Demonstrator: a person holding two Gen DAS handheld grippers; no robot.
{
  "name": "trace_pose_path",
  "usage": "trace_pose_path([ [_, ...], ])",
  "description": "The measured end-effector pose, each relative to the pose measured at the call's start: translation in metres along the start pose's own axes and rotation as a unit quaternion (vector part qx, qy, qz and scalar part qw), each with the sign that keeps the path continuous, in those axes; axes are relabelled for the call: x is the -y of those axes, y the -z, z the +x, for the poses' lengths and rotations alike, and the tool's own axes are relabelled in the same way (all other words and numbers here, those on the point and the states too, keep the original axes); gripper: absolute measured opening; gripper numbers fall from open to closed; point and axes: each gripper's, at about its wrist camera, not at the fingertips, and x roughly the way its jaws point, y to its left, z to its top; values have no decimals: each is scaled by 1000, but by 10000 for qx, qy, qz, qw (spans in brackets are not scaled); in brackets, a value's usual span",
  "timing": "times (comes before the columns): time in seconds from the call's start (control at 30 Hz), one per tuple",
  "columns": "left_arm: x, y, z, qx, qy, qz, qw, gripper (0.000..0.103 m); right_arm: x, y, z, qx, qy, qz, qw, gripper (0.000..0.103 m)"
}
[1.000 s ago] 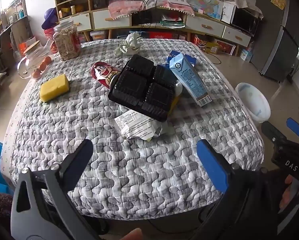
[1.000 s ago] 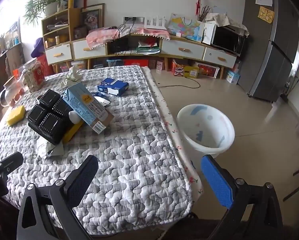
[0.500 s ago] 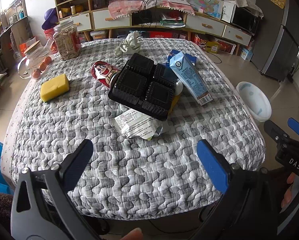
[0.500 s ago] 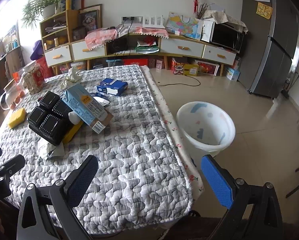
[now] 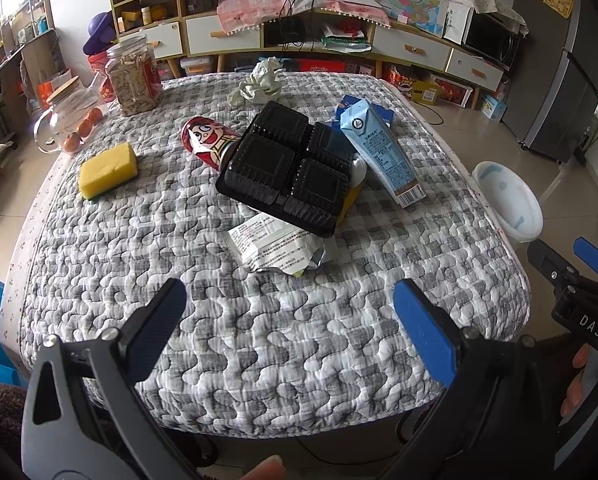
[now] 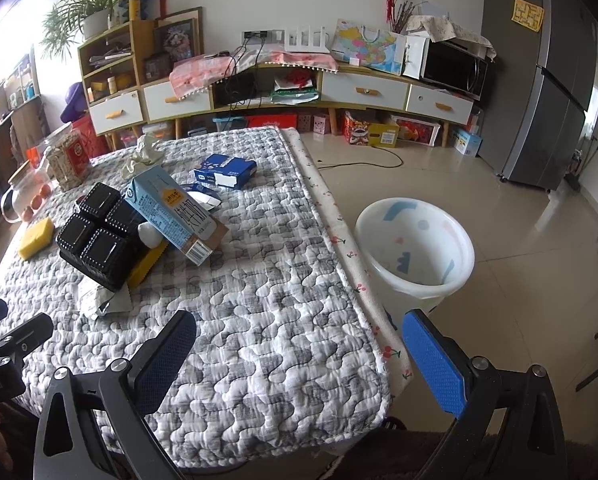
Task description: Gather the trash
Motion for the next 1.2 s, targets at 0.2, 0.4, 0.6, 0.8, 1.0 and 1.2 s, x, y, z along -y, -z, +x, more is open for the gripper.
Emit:
trace_pose_path([
  [0.2, 0, 2, 1, -23, -5, -8, 10000, 103, 0, 1, 2, 1, -5, 17, 10000, 103],
  [0.4, 1, 3, 2, -33, -1, -16, 10000, 103, 0, 2, 2, -11, -15, 63, 10000, 103],
  [0.6, 1, 2, 2, -35, 0, -15, 10000, 103, 0, 1, 2, -18, -19, 64, 10000, 103],
  [0.8, 1, 2, 2, -35, 0, -16, 10000, 103, 0, 2, 4, -53, -37, 94, 9999, 103],
  [1.0, 0, 4, 2, -43, 3, -53, 10000, 103, 1, 2, 5, -53, -37, 106, 9999, 103],
  [1.2, 0, 4, 2, -44, 7, -54, 10000, 103, 2, 2, 5, -54, -39, 124, 9999, 103],
])
